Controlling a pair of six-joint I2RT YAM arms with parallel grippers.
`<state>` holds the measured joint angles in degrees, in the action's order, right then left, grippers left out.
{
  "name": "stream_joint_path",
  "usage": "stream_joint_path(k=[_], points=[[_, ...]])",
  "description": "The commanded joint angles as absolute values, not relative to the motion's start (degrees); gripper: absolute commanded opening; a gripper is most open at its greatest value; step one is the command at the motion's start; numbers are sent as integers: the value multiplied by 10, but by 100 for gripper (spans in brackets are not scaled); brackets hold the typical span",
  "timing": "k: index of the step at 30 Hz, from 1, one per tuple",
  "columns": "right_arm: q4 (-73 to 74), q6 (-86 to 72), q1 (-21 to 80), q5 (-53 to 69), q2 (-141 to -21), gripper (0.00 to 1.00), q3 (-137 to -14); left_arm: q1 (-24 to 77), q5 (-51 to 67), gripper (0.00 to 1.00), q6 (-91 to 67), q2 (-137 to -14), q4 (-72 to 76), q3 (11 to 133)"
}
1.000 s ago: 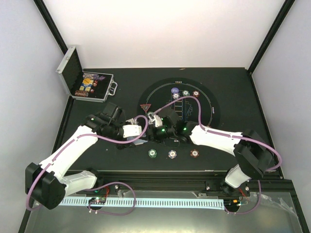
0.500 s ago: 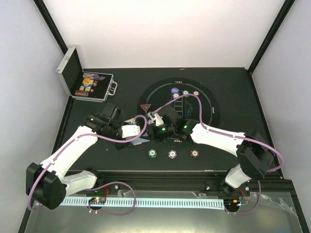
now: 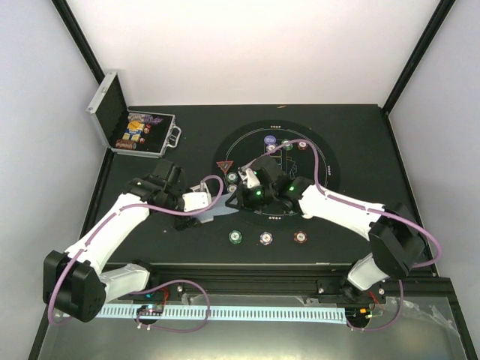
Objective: Distribute texas hold em gaming equipment
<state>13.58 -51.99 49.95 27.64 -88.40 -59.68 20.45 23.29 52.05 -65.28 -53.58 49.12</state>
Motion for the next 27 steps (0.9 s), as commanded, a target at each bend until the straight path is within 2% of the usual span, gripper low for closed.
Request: stream_joint_path(k=[1, 8, 23, 27], points=[[157, -494, 459, 296, -864, 8, -615, 184, 232, 2, 547, -656, -543, 495], [177, -448, 386, 345, -948, 6, -690, 174, 227, 2, 557, -659, -564, 505], [334, -392, 317, 378, -1417, 5, -1204, 174, 237, 2, 543, -622, -608, 521], [349, -389, 303, 369, -1446, 5, -1235, 174, 233, 1, 544, -614, -609, 512]])
